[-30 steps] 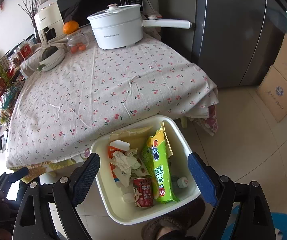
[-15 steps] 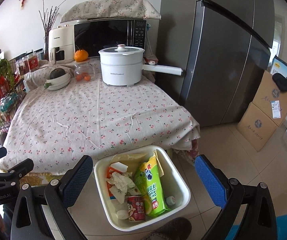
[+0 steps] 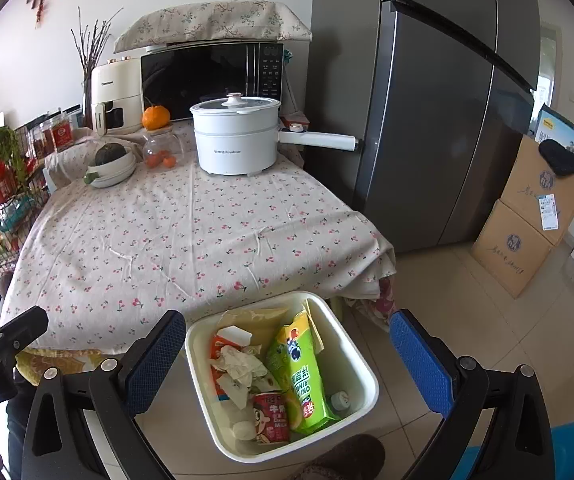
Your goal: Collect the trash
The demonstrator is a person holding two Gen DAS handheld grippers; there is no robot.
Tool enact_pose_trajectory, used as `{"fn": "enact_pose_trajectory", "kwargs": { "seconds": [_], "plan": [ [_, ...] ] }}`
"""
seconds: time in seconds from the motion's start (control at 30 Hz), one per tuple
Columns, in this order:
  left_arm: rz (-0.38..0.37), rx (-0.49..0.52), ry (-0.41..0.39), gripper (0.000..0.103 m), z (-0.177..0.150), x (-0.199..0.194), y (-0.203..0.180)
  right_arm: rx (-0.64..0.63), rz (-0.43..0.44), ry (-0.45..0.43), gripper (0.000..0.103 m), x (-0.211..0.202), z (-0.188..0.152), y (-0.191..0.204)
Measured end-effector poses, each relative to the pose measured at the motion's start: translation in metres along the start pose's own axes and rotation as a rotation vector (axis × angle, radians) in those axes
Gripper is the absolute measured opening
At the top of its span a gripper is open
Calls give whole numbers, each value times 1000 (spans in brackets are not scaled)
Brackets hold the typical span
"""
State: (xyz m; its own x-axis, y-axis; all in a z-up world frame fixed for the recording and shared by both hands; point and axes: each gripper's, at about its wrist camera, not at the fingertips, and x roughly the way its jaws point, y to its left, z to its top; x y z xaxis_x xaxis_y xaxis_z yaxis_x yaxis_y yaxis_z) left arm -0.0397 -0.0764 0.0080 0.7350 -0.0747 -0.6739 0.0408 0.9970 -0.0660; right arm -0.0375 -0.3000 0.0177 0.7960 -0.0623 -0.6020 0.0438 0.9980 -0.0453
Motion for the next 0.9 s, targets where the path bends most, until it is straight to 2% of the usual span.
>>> {"fn": "enact_pose_trajectory", "kwargs": {
  "seconds": [0.9],
  "plan": [
    [-7, 9, -21, 102, -2, -7, -9, -5, -7, -3, 103, 2, 0, -2]
  ]
}}
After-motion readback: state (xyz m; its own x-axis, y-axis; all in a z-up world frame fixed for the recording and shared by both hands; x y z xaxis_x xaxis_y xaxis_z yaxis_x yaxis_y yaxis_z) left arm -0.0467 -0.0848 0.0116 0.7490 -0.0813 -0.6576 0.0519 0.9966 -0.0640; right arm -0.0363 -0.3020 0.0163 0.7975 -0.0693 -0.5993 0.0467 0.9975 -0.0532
